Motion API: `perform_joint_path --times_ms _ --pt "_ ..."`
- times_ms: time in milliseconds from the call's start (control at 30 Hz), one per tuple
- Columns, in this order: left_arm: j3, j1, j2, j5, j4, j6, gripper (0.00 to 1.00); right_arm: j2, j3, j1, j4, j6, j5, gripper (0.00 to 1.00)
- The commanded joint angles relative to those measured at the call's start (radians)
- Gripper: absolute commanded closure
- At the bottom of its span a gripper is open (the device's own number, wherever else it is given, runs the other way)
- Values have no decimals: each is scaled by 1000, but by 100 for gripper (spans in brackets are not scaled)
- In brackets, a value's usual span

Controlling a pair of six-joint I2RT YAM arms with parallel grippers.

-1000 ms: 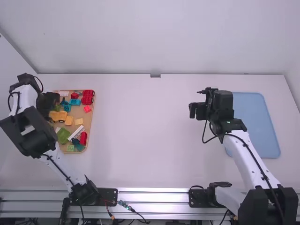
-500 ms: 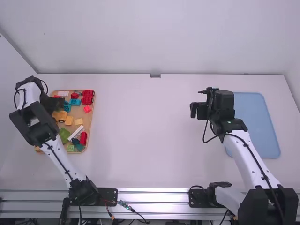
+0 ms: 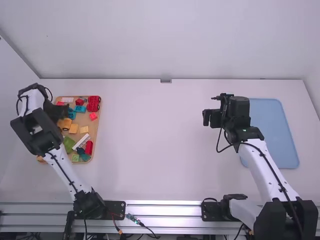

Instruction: Assemble lego blocks to make yellow taxi

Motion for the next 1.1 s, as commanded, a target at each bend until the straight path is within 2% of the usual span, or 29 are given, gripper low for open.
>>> perform_joint_path --times_ms 0,200,333,700,867,933,1067 --pt "-34 -3 16 -14 10 -13 12 -5 22 0 0 -2 -4 1" --pt "-55 -3 16 -8 32 -14 14 -5 22 0 0 -2 -2 1" --pt "-55 -3 16 -6 26 -20 1 -5 22 0 0 -1 -2 1" --pt "-64 -3 16 42 19 -16 1 -5 22 0 0 -1 -2 1" --pt "-108 -3 16 49 99 22 12 -5 22 0 -4 -1 -4 1" --pt "-143 -3 16 49 138 22 27 -5 22 0 -4 -2 -2 1" --pt "-177 -3 16 49 174 24 41 -5 22 0 0 -1 -3 1"
